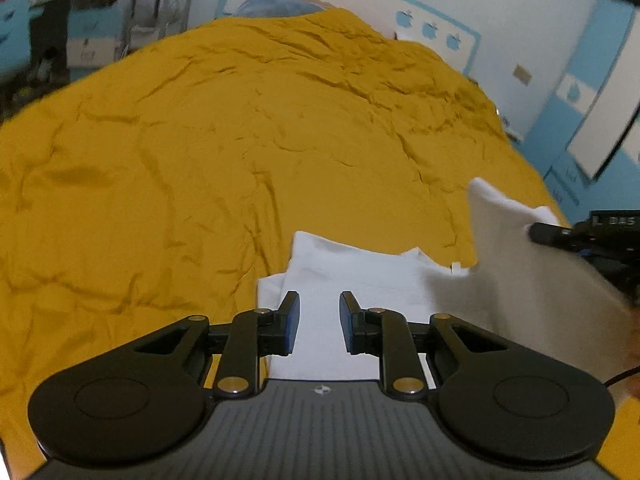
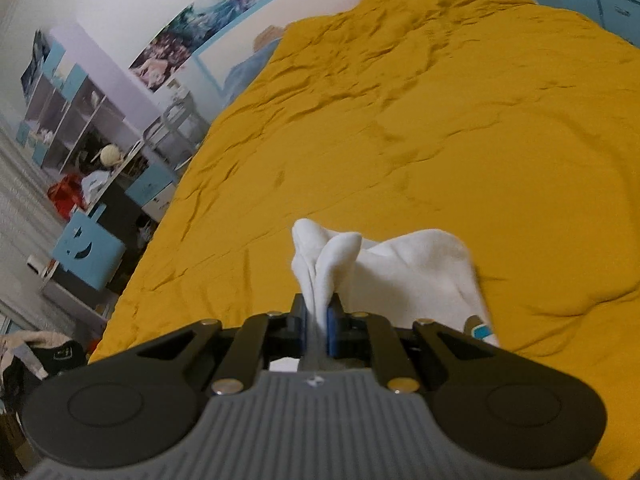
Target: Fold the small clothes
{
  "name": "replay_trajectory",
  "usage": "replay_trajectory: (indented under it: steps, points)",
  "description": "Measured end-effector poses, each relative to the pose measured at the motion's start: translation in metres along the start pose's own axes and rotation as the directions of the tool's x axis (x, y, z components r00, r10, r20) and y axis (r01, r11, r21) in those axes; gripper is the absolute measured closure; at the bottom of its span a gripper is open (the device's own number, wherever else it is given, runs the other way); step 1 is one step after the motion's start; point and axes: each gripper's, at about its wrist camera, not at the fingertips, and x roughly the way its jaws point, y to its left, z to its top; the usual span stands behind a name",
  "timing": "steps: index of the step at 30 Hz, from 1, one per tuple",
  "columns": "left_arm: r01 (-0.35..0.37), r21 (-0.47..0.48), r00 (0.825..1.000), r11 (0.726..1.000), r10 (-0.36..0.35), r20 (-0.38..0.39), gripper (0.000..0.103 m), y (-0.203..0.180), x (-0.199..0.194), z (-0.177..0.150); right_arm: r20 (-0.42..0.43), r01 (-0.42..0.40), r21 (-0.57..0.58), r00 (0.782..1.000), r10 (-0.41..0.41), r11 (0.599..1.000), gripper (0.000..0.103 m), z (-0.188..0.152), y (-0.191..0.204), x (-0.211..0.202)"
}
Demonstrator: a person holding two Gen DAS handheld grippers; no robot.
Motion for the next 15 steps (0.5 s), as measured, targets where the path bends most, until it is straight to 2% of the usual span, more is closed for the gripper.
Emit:
replay_trajectory:
  steps: [3,8,15]
  points:
    - [0.033,-0.073,0.999,0.997,-0.033,0.002,0.078,0.024,0.001,-0.002,0.010,0.014,-0.052,1.000,-0.014,0.999,0.098,-0.013,0.041,0.016]
    - [0.084,-0.177,0.996,0.981,-0.086,-0.006,0.078,0.054,0.010,-0.008,0.003,0.036,-0.093,0.999,-0.036,0.995,0.098,-0.037,0.085,0.049]
    - [0.081,-0.226,0.995,0.971,-0.091,-0.033,0.078,0.075,0.027,-0.015,-0.023,0.091,-0.132,0.995,-0.095,0.987,0.098,-0.063,0.106,0.096]
